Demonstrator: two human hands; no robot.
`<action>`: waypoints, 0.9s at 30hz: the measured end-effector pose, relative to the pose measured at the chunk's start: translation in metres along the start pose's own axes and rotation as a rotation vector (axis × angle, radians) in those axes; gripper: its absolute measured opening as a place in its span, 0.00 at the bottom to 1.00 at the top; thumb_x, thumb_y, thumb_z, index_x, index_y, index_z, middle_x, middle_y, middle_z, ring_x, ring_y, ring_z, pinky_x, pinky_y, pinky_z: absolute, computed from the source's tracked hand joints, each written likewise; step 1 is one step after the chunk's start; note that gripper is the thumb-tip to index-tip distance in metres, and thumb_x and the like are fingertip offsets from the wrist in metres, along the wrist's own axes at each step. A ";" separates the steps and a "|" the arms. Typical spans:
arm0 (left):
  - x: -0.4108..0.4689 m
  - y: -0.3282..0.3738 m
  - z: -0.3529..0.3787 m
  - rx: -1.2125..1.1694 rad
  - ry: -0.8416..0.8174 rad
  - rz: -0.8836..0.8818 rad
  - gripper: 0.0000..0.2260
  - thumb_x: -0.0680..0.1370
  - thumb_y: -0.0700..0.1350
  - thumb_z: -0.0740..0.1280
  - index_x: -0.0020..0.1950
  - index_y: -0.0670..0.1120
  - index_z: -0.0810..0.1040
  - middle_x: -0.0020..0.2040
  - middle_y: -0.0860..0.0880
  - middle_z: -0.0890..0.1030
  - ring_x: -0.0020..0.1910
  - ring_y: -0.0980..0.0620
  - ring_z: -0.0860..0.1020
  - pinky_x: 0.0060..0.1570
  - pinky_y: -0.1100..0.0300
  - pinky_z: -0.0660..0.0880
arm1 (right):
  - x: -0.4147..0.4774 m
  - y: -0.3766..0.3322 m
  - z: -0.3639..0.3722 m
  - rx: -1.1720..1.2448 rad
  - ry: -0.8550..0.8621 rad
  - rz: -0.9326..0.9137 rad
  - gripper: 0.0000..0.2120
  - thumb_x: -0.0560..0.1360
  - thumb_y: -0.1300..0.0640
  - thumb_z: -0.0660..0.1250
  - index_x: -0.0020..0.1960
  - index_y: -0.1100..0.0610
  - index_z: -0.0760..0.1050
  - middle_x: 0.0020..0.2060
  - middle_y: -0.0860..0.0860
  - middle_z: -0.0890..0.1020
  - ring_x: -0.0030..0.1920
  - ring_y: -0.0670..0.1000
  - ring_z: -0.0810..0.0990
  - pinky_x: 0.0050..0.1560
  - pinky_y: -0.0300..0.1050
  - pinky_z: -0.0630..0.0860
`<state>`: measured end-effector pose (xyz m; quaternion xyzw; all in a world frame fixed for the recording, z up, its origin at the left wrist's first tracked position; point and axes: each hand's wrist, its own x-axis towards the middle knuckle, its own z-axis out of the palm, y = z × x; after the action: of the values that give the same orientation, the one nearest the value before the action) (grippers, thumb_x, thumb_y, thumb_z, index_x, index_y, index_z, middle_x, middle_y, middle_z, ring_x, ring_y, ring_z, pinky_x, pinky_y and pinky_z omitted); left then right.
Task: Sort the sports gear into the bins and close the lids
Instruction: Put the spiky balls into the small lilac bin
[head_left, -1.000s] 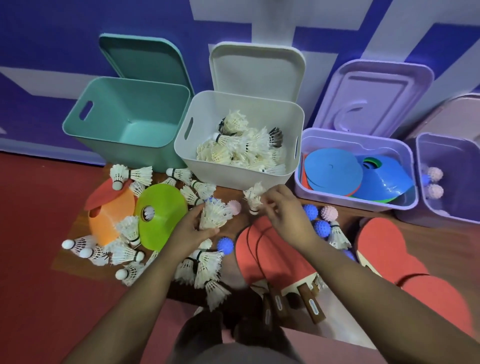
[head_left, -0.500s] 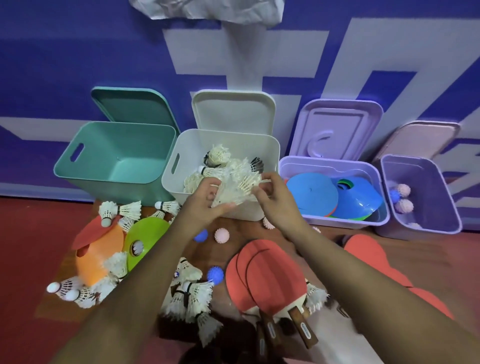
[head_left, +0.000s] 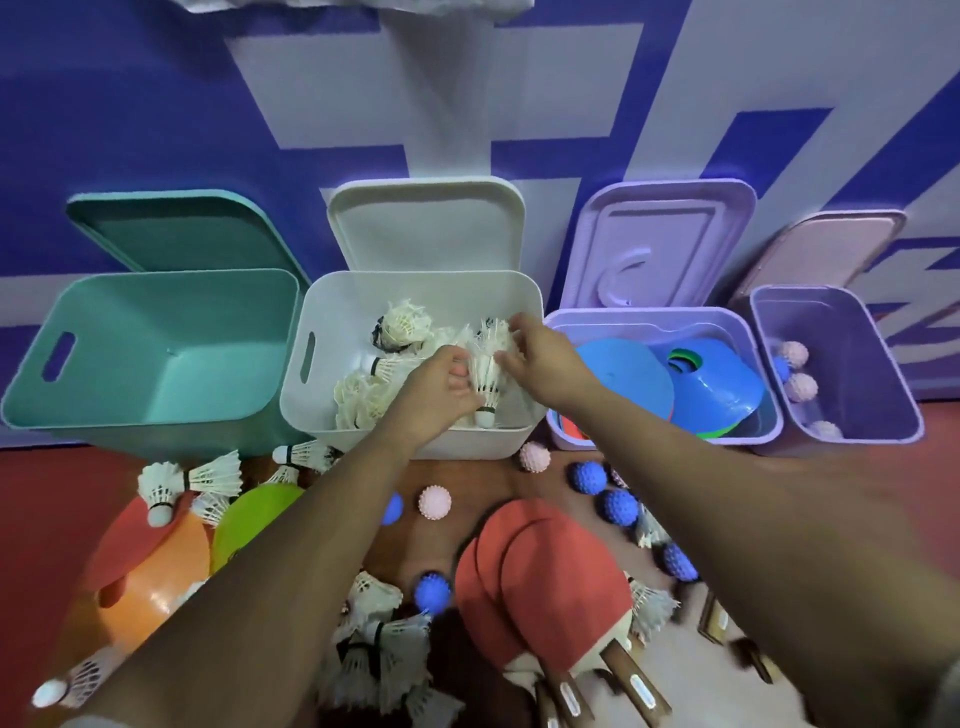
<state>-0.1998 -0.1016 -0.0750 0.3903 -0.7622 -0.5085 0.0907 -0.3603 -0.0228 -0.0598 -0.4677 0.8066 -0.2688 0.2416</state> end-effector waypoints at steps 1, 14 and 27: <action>0.004 -0.004 0.002 0.047 0.007 0.010 0.23 0.70 0.37 0.75 0.62 0.43 0.72 0.51 0.48 0.76 0.48 0.51 0.78 0.49 0.63 0.75 | 0.003 0.001 0.006 -0.101 -0.009 -0.031 0.15 0.77 0.56 0.66 0.60 0.62 0.72 0.54 0.57 0.79 0.56 0.58 0.75 0.51 0.46 0.68; -0.078 -0.038 -0.060 0.153 0.122 0.193 0.08 0.75 0.39 0.68 0.52 0.49 0.79 0.47 0.54 0.76 0.46 0.58 0.77 0.46 0.70 0.72 | -0.094 -0.045 0.032 -0.007 0.175 -0.186 0.13 0.75 0.55 0.65 0.58 0.58 0.75 0.52 0.53 0.75 0.53 0.52 0.75 0.56 0.44 0.71; -0.091 -0.153 -0.029 0.747 -0.237 0.058 0.22 0.71 0.40 0.66 0.66 0.49 0.75 0.58 0.43 0.75 0.59 0.40 0.73 0.59 0.53 0.72 | -0.113 -0.021 0.174 -0.179 -0.221 0.152 0.14 0.76 0.52 0.60 0.60 0.54 0.70 0.52 0.57 0.74 0.50 0.63 0.79 0.47 0.53 0.75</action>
<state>-0.0452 -0.0867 -0.1669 0.3133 -0.9106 -0.2348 -0.1320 -0.1848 0.0325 -0.1591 -0.4515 0.8290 -0.1235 0.3060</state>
